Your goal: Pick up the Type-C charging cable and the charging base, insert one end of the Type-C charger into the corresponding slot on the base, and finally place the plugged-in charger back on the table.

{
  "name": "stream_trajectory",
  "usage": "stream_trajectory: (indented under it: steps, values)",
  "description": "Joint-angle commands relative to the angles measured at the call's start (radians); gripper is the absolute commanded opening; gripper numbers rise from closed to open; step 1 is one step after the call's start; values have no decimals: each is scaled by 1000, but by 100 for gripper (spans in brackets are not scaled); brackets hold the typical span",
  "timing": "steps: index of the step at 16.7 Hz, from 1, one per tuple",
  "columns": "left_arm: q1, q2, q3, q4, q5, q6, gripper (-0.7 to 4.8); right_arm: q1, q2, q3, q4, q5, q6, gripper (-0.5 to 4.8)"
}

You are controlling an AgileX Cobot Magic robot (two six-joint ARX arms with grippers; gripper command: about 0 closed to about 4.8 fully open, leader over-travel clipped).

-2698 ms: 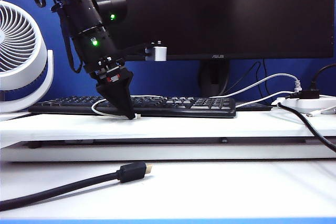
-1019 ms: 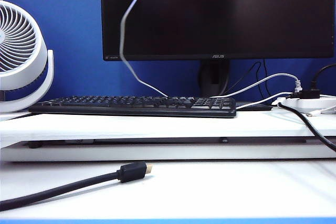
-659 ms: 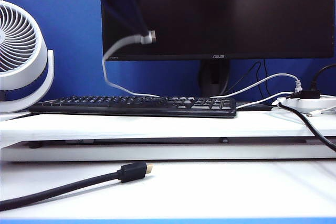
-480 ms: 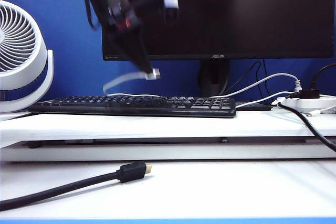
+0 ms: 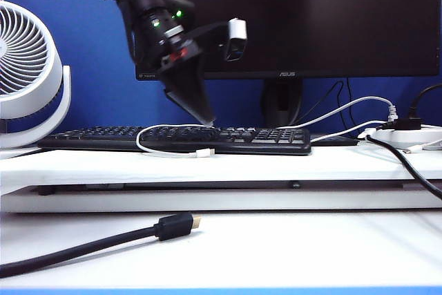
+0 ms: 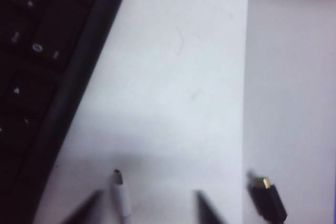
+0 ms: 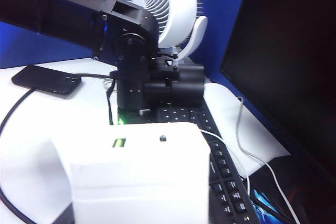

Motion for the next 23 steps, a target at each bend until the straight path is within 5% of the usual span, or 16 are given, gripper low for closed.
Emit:
stream_trajectory:
  steps: [1,2,5,6,8,16,19,23]
  values:
    - [-1,-20,6,39,9,-227,251,2,-6,5,24,-7,-3,0]
    - [-1,-24,18,62,7,-451,251,2,-6,5,24,-7,-2,0]
    - [-1,-24,50,74,10,-940,251,2,-6,5,24,-7,-3,0]
    - [-2,-24,52,65,4,-1307,244,2,-6,5,25,-8,-2,0]
    - [-27,-24,52,60,-22,-1451,244,2,-8,5,24,-11,7,0]
    - [-104,-25,52,-66,-373,-1503,244,2,-33,5,24,-11,24,0]
    - [-88,-26,53,-65,-598,-1643,244,2,-44,5,18,-11,24,0]
    - [-40,-24,53,-26,-655,-1695,241,2,-57,5,2,-11,28,0]
